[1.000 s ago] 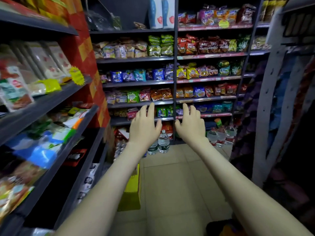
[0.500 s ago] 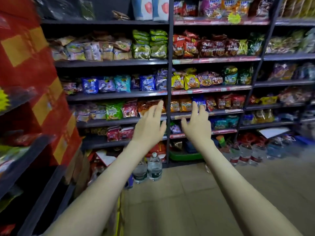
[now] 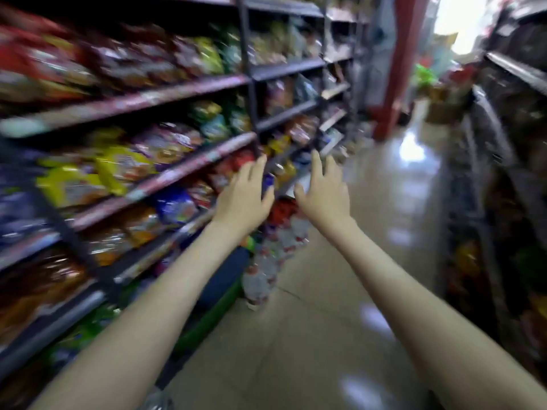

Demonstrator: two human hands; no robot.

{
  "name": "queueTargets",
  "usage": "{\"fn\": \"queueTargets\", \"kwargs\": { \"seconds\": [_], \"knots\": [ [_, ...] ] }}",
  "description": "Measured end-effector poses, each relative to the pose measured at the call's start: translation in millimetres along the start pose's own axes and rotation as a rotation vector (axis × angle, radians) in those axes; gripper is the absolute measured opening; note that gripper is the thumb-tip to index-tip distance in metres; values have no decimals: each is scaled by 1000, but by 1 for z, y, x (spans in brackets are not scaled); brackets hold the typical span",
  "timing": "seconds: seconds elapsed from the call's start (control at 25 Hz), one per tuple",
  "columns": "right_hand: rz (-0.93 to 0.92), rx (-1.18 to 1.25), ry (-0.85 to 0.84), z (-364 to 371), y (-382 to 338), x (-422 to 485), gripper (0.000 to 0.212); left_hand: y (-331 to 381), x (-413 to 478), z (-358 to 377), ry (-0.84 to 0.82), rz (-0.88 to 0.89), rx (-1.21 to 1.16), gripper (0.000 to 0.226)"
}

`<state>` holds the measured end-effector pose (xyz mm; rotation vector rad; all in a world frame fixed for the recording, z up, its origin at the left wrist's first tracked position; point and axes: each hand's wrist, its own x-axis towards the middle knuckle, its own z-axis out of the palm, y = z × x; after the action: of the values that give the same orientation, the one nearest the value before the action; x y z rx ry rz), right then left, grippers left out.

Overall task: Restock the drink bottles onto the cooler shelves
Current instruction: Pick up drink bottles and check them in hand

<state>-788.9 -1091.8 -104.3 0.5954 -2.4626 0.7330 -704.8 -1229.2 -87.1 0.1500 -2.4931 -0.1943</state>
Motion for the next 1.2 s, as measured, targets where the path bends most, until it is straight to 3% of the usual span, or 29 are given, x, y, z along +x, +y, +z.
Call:
{"fn": "queueTargets", "kwargs": {
  "seconds": [0.28, 0.48, 0.88, 1.2],
  "knots": [
    [418, -289, 9, 56, 205, 72, 66, 66, 141, 226, -256, 261, -282, 61],
    [511, -355, 1, 101, 314, 186, 66, 103, 282, 350, -301, 414, -342, 60],
    [546, -396, 18, 209, 496, 456, 69, 143, 565, 568, -278, 477, -439, 57],
    [852, -582, 133, 232, 695, 606, 69, 284, 776, 763, -421, 836, -616, 59]
  ]
}}
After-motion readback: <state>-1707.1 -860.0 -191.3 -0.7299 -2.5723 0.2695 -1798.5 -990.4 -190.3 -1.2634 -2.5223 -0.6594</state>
